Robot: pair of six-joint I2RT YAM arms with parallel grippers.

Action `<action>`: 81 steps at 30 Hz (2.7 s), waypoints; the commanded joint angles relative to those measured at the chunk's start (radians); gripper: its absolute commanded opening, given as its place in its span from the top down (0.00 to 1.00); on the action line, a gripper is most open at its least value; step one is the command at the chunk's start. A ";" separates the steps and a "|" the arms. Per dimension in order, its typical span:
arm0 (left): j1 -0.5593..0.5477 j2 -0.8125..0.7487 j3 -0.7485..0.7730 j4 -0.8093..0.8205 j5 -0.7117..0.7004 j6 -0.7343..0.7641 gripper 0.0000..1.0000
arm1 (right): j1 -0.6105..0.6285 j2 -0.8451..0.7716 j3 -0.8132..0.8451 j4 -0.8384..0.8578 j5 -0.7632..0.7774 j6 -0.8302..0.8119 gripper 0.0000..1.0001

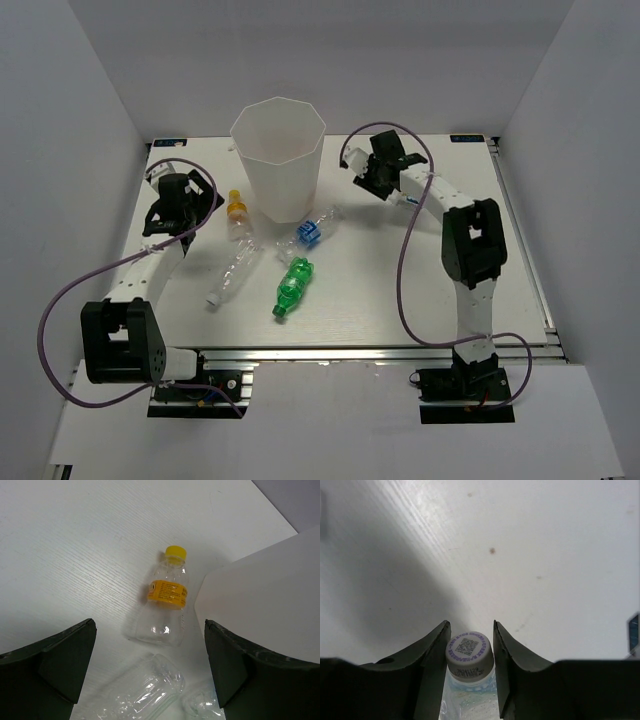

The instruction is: Put the plastic bottles in the bin

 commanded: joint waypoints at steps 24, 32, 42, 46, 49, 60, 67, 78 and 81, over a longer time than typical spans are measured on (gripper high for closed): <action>0.001 -0.182 -0.092 0.070 0.125 -0.055 0.02 | 0.033 -0.368 0.279 0.833 -0.630 0.734 1.00; 0.001 -0.246 -0.178 0.134 0.242 -0.124 0.02 | 0.142 -0.187 0.371 1.138 -0.676 0.893 1.00; -0.007 -0.266 -0.239 0.171 0.364 -0.125 0.02 | 0.205 -0.042 0.491 0.970 -0.690 0.839 0.45; -0.045 -0.265 -0.236 0.160 0.358 -0.103 0.02 | 0.205 -0.116 0.423 0.870 -0.632 0.766 0.11; -0.110 -0.269 -0.219 0.116 0.332 -0.064 0.02 | 0.203 -0.174 0.391 0.792 -0.550 0.714 0.11; -0.375 -0.349 -0.228 -0.027 0.263 0.032 0.02 | 0.177 -0.588 -0.090 0.611 -0.277 0.775 0.11; -0.553 -0.309 -0.242 -0.100 0.183 0.051 0.02 | 0.091 -0.892 -0.478 0.589 -0.057 0.889 0.11; -0.731 -0.065 -0.215 -0.139 -0.018 0.030 0.02 | -0.034 -1.143 -0.808 0.522 -0.082 1.013 0.11; -0.734 -0.018 -0.207 -0.133 -0.044 0.033 0.02 | -0.038 -1.145 -0.825 0.536 -0.093 1.016 0.11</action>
